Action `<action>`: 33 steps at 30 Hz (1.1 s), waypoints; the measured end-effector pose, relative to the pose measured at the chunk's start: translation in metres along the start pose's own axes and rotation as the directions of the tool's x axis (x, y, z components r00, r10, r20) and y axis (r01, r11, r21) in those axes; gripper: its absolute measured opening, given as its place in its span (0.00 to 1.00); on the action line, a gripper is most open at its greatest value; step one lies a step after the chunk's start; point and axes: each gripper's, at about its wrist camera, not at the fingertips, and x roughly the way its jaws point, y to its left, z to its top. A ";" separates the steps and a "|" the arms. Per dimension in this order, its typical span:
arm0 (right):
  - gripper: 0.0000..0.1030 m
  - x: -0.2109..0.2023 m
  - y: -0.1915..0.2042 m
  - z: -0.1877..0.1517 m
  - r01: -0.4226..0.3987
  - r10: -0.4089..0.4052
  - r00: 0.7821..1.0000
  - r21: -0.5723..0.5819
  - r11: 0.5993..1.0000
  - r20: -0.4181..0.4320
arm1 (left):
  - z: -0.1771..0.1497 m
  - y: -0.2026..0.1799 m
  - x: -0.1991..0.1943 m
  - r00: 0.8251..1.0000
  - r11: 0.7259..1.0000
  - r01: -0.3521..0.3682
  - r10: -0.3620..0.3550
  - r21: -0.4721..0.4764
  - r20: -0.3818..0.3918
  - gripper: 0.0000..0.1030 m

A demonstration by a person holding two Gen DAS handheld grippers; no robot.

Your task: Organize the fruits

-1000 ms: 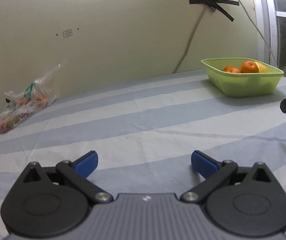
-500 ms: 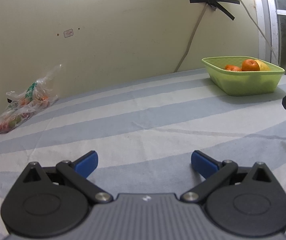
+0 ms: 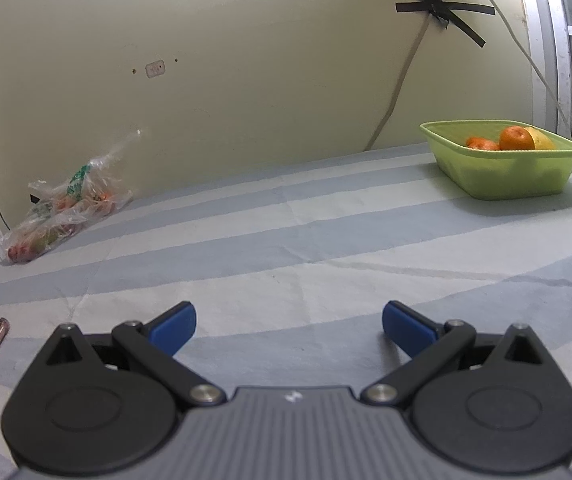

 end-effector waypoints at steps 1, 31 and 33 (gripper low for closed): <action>0.53 0.000 0.000 0.000 0.001 -0.001 1.000 0.000 1.000 0.000 | 0.000 0.001 0.000 1.000 1.000 -0.003 0.003 0.002 0.003 1.00; 0.53 0.002 -0.004 0.000 -0.018 0.018 1.000 0.006 1.000 -0.005 | 0.001 -0.006 0.000 0.997 0.995 -0.073 0.070 0.074 0.039 1.00; 0.53 0.002 -0.006 0.001 -0.025 0.025 1.000 0.007 1.000 -0.007 | 0.000 -0.007 -0.001 0.996 0.994 -0.077 0.074 0.075 0.040 1.00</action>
